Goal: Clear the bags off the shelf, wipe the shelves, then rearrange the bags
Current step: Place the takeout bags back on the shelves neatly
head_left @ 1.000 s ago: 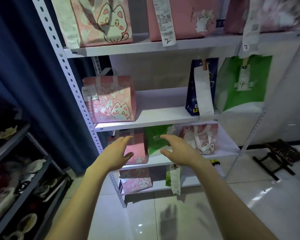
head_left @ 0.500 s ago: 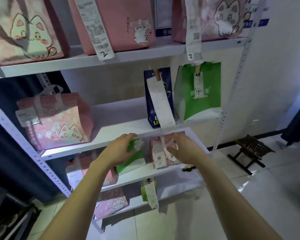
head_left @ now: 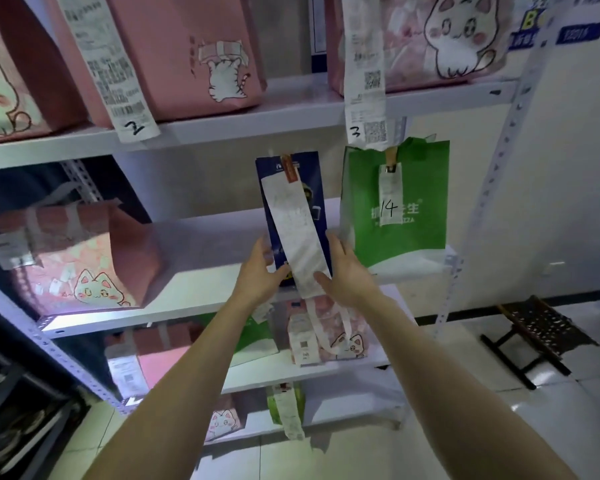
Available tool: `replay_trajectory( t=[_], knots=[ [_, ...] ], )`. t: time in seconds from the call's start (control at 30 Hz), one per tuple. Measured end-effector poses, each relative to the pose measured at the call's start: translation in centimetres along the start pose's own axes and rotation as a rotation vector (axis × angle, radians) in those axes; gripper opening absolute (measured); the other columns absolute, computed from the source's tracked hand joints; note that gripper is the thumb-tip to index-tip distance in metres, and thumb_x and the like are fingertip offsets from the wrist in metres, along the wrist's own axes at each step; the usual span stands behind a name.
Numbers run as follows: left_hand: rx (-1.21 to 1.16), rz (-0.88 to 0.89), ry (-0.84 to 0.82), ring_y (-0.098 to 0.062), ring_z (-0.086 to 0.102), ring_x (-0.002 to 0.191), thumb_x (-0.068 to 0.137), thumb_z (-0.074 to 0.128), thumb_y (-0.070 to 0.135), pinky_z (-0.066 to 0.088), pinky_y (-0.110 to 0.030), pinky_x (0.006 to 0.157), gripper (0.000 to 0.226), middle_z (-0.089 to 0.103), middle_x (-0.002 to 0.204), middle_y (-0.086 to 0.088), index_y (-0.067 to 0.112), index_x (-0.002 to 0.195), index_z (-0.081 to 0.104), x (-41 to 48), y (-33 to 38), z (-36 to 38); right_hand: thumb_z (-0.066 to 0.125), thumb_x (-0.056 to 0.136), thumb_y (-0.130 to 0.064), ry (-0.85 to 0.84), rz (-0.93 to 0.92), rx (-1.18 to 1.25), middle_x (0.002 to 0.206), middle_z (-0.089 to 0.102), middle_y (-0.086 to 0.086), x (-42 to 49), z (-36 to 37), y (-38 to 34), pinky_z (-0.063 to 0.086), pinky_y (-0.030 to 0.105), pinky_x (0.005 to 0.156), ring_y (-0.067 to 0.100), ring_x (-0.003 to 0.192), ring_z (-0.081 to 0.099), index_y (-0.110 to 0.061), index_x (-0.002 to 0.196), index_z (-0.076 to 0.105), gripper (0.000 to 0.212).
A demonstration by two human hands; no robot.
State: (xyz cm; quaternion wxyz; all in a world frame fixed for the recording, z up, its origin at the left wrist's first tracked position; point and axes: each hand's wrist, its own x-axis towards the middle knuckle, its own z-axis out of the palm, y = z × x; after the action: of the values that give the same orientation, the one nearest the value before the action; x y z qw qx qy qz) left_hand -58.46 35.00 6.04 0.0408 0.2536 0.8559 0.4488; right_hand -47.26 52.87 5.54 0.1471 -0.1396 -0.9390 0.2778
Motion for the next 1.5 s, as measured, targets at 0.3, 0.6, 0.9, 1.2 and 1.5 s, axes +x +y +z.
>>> replay_trajectory(
  t=[0.3,0.6,0.9,1.2,1.5],
  knots=[
    [-0.068,0.029,0.031,-0.008,0.063,0.124,0.087,0.090,0.038,0.061,-0.029,0.094,0.110,0.059,0.151,0.011,0.063,0.160,0.012,1.4,-1.2,1.2,0.072,0.098,-0.028,-0.173,0.080,0.097,0.164,0.038,0.010,3.3,2.2,1.3,0.046,0.052,0.115,0.033,0.141,0.051,-0.024,0.167,-0.008,0.106],
    [0.006,0.015,0.173,0.004,0.063,0.111,0.088,0.090,0.022,0.053,-0.003,0.070,0.113,0.062,0.135,0.014,0.057,0.163,0.013,-0.7,-7.2,-5.9,0.066,0.100,-0.022,-0.211,-0.098,0.141,0.161,0.042,0.009,3.6,7.3,-5.9,0.055,0.051,0.104,0.036,0.127,0.062,-0.024,0.166,-0.007,0.098],
    [0.063,-0.070,0.200,-0.014,0.062,0.129,0.087,0.090,0.019,0.060,-0.037,0.101,0.120,0.060,0.144,0.003,0.042,0.171,0.008,-2.9,-14.4,-16.2,0.072,0.097,-0.023,-0.273,-0.117,0.161,0.161,0.042,0.006,4.9,14.1,-16.8,0.053,0.052,0.108,0.032,0.132,0.059,-0.035,0.164,-0.002,0.101],
    [0.211,0.092,0.358,0.001,0.066,0.086,0.101,0.070,0.033,0.062,-0.038,0.083,0.041,0.070,0.112,0.017,0.033,0.141,0.061,-1.7,-17.5,-28.3,0.066,0.098,-0.023,0.363,0.020,0.153,0.141,0.049,0.004,4.0,16.1,-22.4,0.059,0.046,0.097,0.027,0.121,0.060,-0.020,0.150,0.035,0.060],
    [0.673,0.136,0.241,-0.038,0.067,0.085,0.091,0.063,0.009,0.052,-0.043,0.071,0.036,0.067,0.101,-0.013,0.008,0.126,0.061,6.6,-15.0,-34.8,0.056,0.102,-0.027,0.120,-0.101,0.027,0.142,0.055,-0.006,2.2,16.9,-27.9,0.058,0.042,0.094,0.017,0.107,0.065,-0.026,0.142,0.053,0.040]
  ],
)
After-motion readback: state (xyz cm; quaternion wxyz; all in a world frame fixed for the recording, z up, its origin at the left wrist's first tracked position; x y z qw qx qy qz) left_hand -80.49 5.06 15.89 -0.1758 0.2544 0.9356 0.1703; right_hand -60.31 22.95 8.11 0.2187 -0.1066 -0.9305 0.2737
